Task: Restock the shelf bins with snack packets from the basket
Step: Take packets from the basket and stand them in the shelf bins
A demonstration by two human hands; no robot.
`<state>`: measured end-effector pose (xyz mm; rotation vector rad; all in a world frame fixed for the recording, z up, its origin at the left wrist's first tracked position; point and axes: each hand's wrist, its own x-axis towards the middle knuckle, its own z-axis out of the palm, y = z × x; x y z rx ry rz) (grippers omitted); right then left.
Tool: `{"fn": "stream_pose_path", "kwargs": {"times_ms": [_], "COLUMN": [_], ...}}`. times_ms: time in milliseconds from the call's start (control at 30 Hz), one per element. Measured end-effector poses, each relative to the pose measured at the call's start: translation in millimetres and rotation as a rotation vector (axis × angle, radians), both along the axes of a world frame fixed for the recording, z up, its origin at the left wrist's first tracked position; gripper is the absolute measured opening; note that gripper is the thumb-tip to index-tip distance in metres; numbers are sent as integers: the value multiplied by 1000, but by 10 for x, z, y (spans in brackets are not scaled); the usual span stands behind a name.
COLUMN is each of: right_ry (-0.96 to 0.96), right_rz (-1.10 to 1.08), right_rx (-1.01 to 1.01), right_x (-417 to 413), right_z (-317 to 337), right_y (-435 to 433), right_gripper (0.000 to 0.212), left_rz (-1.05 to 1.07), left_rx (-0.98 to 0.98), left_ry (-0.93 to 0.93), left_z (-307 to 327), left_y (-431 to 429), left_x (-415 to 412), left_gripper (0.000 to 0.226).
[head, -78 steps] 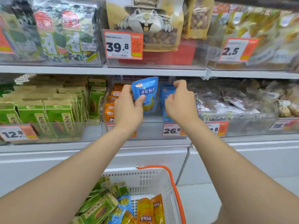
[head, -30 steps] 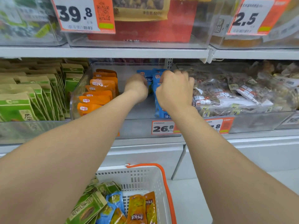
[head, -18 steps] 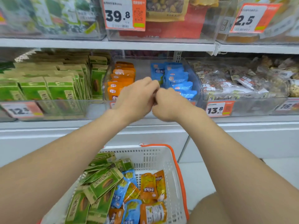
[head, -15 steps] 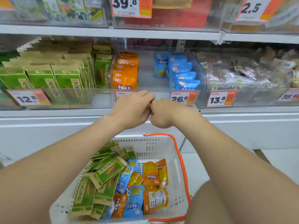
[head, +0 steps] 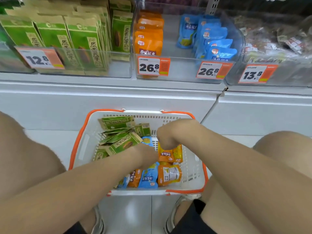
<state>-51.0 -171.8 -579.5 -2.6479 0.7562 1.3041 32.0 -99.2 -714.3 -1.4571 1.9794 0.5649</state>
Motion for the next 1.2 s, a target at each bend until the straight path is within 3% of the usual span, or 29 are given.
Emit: {"fn": "stream_pose_path", "kwargs": {"times_ms": [33, 100, 167, 367, 433, 567, 633, 700, 767, 867, 1067, 1133, 1200], "right_ry": [-5, -38, -71, -69, -73, -98, -110, -122, -121, -148, -301, -379, -519], "right_rz": [8, 15, 22, 54, 62, 44, 41, 17, -4, -67, -173, -212, -278], "right_rx": [15, 43, 63, 43, 46, 81, 82, 66, 47, 2, -114, -104, -81], "right_x": [19, 60, 85, 123, 150, 208, 228, 216, 179, 111, -20, -52, -87], "right_z": [-25, -58, -76, -114, -78, -74, -73, -25, 47, 111, 260, 345, 472], "right_y": [14, 29, 32, 25, 7, -56, -101, -153, -217, -371, -648, -717, -775], "right_gripper": [24, 24, 25, 17, 15, 42, 45, 46, 43, 17, 13, 38, 45], "left_rz": [-45, -126, -204, -311, -358, -426, -291, 19, 368, 731, 1201, 1259, 1300], "left_rx": [33, 65, 58, 27, -9, -191, -206, -207, -177, -259, -297, -304, -365], "left_ry": [1, 42, 63, 32, 25, 97, 166, 319, 547, 873, 1559, 1695, 1733], "left_z": [-85, -238, -342, -761, -811, -849, -810, -741, -649, -415, 302, 549, 774], "left_y": [45, 124, 216, 416, 416, 339, 225, 97, -6, -119, -392, -463, -484], "left_x": [-52, -124, -198, -222, -215, -175, -91, 31, 168, 300, 325, 333, 338], "left_gripper": [18, 50, 58, 57, 48, 36, 24, 10, 20, 18, 12, 12, 13]}}
